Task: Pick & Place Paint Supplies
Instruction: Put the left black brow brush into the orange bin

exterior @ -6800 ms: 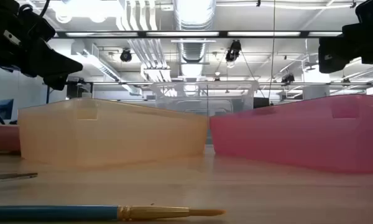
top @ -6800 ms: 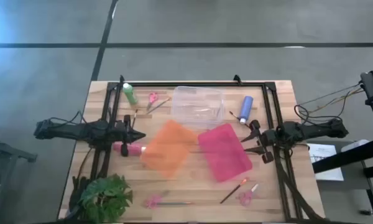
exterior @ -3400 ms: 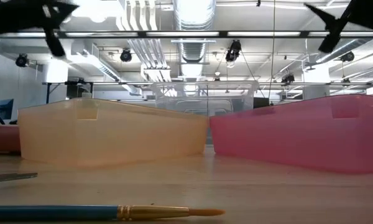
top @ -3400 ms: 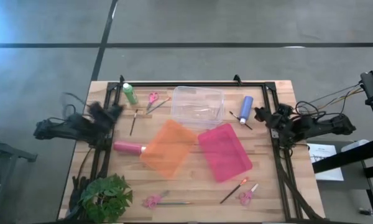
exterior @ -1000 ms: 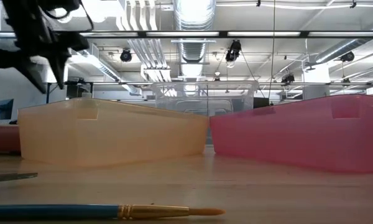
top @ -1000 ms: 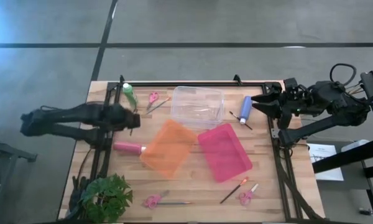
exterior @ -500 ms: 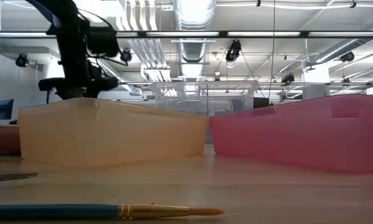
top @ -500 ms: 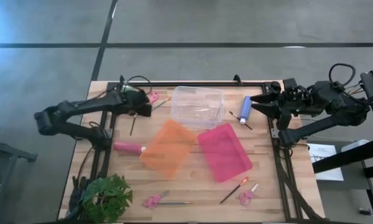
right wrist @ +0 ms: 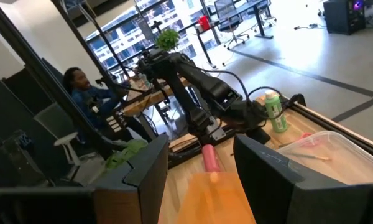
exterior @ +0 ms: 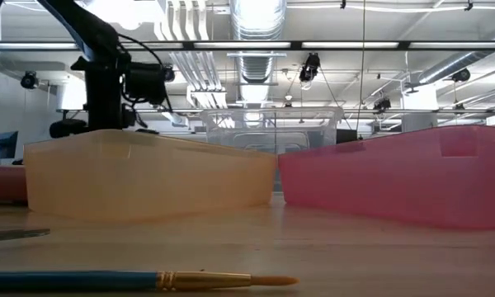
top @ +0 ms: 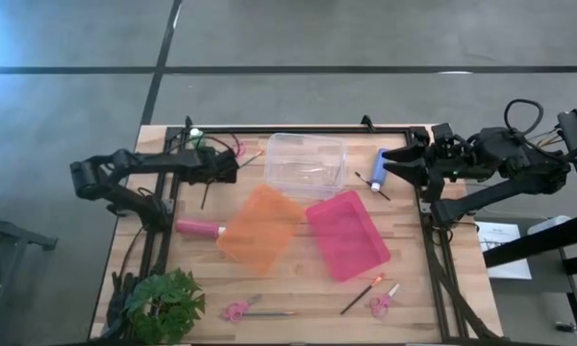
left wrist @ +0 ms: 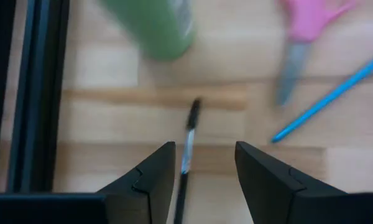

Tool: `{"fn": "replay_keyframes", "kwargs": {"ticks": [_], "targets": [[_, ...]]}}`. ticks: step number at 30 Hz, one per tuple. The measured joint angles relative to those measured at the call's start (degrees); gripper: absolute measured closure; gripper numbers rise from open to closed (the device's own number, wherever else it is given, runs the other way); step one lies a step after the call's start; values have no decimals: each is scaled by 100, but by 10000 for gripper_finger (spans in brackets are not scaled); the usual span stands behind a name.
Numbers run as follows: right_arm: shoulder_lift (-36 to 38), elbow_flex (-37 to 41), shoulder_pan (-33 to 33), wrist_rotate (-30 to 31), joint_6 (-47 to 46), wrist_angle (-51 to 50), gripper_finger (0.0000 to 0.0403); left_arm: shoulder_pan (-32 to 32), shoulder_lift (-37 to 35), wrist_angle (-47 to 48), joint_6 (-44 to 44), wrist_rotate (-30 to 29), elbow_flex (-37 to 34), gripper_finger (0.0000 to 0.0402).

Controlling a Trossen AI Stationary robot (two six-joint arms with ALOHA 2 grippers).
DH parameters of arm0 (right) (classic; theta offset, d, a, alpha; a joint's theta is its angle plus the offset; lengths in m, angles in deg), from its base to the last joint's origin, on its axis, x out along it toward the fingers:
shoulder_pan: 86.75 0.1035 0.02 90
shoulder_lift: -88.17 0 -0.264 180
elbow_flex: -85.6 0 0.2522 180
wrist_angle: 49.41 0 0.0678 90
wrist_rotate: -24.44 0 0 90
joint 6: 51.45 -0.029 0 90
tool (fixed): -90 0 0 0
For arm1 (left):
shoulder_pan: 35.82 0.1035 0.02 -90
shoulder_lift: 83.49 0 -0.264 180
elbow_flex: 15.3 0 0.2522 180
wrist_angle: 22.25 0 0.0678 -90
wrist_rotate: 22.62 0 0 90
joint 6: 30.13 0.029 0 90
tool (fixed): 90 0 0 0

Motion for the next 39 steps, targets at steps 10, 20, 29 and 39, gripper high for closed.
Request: {"fn": "replay_keyframes", "kwargs": {"ticks": [10, 20, 29, 39], "targets": [[0, 0, 0, 0, -12, 5, 225, -15, -243, -930, -386, 120, -621, 280], [-2, 0, 0, -19, -110, 3, 225, -13, -216, -1338, -526, -11, -878, 283], [-2, 0, 0, -26, -151, 24, 225, -13, -214, -1415, -829, -373, -920, 283], [-2, 0, 0, -46, -151, 31, 225, -13, 180, -1719, -838, -549, -916, 283]]}}
